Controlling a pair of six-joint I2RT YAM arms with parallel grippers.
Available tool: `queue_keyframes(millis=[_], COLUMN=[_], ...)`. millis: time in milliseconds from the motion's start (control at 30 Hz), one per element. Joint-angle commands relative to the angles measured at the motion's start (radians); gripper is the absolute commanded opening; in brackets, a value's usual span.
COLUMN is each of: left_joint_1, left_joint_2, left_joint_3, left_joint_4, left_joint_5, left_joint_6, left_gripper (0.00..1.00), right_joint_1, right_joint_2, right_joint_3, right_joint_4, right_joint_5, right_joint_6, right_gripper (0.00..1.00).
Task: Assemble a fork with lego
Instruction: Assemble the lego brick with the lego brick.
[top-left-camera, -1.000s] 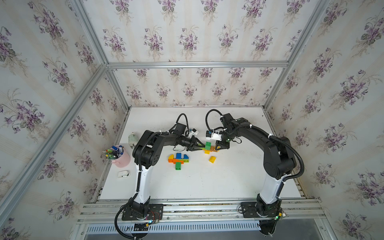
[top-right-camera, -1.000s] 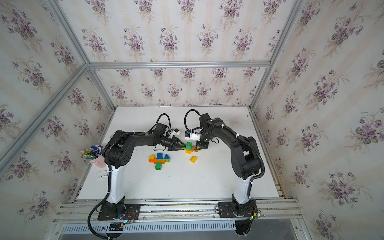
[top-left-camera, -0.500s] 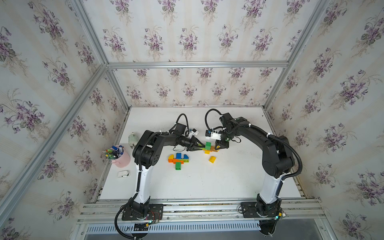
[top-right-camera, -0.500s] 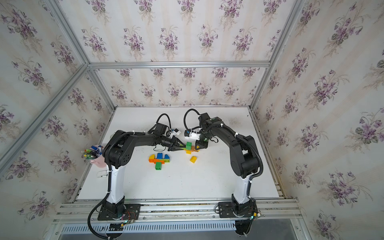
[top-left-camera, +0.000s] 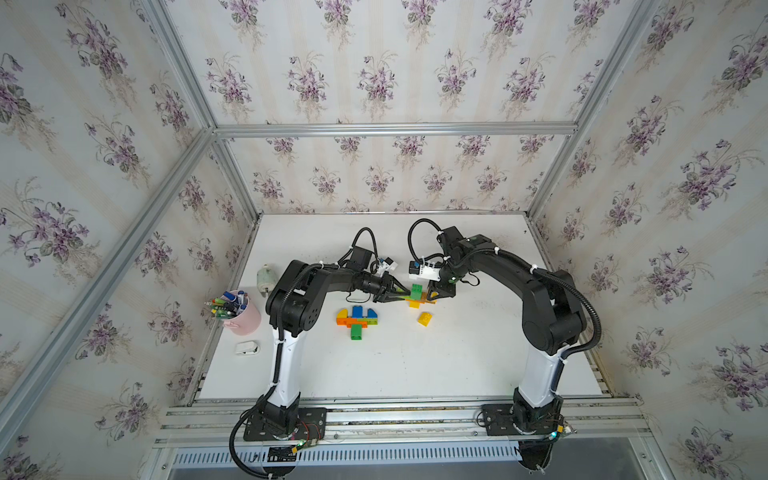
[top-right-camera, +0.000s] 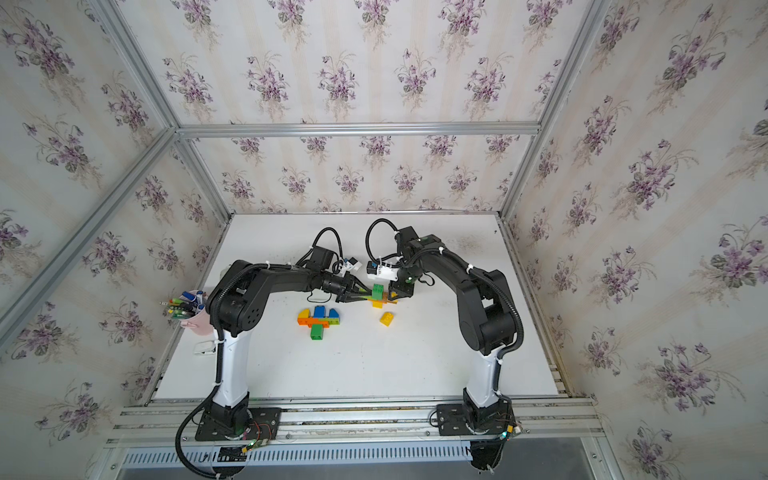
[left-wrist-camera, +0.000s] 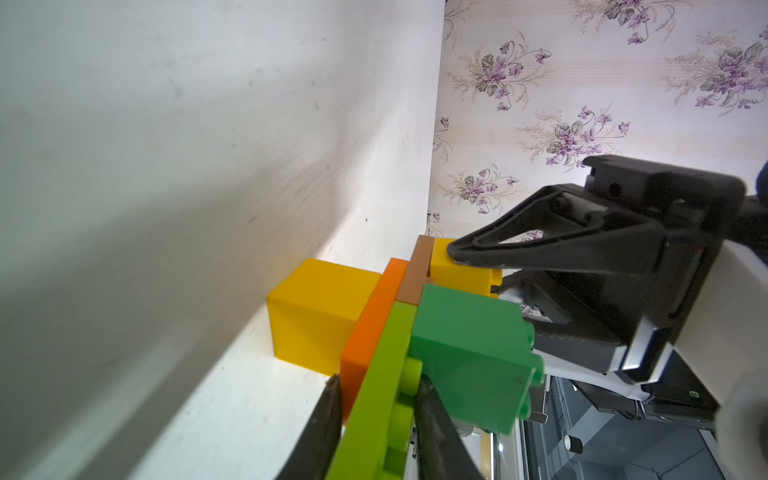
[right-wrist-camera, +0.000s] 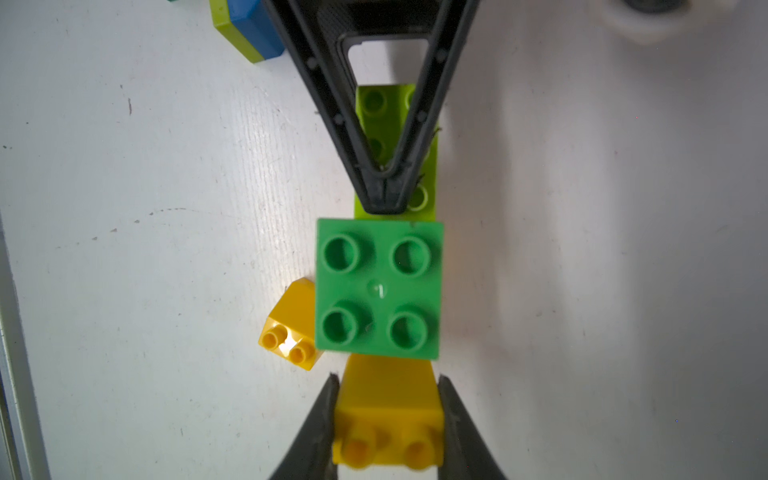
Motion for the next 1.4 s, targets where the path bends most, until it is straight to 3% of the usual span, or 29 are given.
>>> queue_keyframes(millis=[0,767,1367], left_joint_1=[-0.002,0.002,0.002], left_joint_2=[0.021,0.027,0.004], left_joint_3=[-0.014,-0.025,-0.017], left_joint_4=[-0.119,-0.127,-0.130], left_joint_5=[-0.156,-0.156,-0.150], left_joint_6=[0.030,0.046,0.048], left_gripper=[0.26,0.25,0.32], right_joint_1=[0.004,0.003,0.008], right_joint_2=[0.019,0.014,0.021], right_joint_3=[-0.013,-0.120,0.000], right_joint_4=[-0.041,0.052,0.005], right_joint_5=[0.057,0.111,0.082], right_joint_6=[-0.006,0.023,0.043], right_gripper=[0.07,0.07,0.07])
